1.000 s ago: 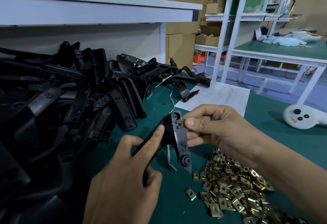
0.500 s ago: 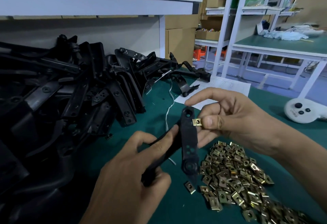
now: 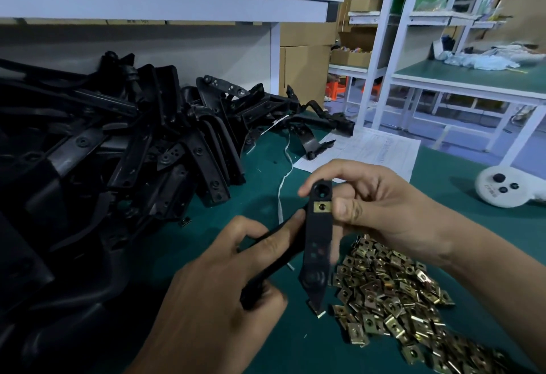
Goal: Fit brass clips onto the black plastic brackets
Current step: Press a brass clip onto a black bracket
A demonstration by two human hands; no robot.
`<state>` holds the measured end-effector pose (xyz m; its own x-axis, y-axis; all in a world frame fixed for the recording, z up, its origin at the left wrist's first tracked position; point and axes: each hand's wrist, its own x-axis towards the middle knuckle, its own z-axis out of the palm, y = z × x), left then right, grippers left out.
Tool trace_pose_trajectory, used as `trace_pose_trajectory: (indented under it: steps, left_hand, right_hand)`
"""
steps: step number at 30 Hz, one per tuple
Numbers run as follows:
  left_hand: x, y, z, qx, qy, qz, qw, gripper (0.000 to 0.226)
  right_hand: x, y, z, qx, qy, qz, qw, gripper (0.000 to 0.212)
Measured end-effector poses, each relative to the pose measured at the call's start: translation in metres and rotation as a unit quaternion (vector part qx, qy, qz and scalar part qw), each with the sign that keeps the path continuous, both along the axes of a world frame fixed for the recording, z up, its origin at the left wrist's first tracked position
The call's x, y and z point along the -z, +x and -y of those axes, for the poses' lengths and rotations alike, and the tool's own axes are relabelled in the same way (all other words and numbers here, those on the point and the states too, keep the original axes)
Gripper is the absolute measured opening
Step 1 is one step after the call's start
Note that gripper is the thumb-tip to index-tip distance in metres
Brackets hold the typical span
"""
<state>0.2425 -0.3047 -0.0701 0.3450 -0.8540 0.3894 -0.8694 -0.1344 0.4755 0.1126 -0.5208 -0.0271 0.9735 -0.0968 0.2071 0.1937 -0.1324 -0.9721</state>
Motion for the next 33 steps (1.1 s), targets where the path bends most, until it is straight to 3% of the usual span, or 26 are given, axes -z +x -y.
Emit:
trace_pose_trajectory:
  steps: [3, 5, 8, 11, 19, 21, 27, 33]
  left_hand:
    - [0.004, 0.0, 0.003, -0.042, -0.057, 0.013, 0.997, 0.076]
    - [0.006, 0.0, 0.003, -0.079, -0.081, 0.02, 0.993, 0.074]
    - [0.004, 0.0, 0.002, -0.126, -0.107, 0.009, 0.986, 0.076]
    - [0.005, 0.0, 0.003, -0.15, -0.119, 0.0, 0.981, 0.074]
    - [0.001, -0.002, 0.003, -0.145, -0.087, -0.006, 0.986, 0.08]
    - [0.001, -0.001, 0.004, -0.146, -0.079, -0.009, 0.986, 0.081]
    - [0.001, 0.0, 0.005, -0.145, -0.065, -0.009, 0.987, 0.08]
    - [0.004, 0.003, 0.006, -0.15, -0.064, -0.013, 0.987, 0.079]
  right_hand:
    - [-0.003, 0.0, 0.002, 0.088, -0.036, 0.014, 0.995, 0.029]
    - [-0.006, -0.003, 0.003, 0.114, -0.134, -0.026, 0.984, 0.019]
    - [-0.004, -0.006, 0.001, 0.057, -0.353, -0.17, 0.918, 0.019]
    - [-0.004, -0.006, -0.002, 0.048, -0.399, -0.22, 0.889, 0.031]
    - [-0.004, -0.005, -0.007, 0.039, -0.403, -0.221, 0.887, 0.017]
    - [-0.004, -0.005, -0.007, 0.033, -0.378, -0.207, 0.902, 0.013]
    - [-0.001, 0.0, 0.0, 0.112, -0.216, -0.101, 0.965, 0.017]
    - [-0.003, 0.002, -0.003, 0.137, -0.038, -0.007, 0.99, 0.017]
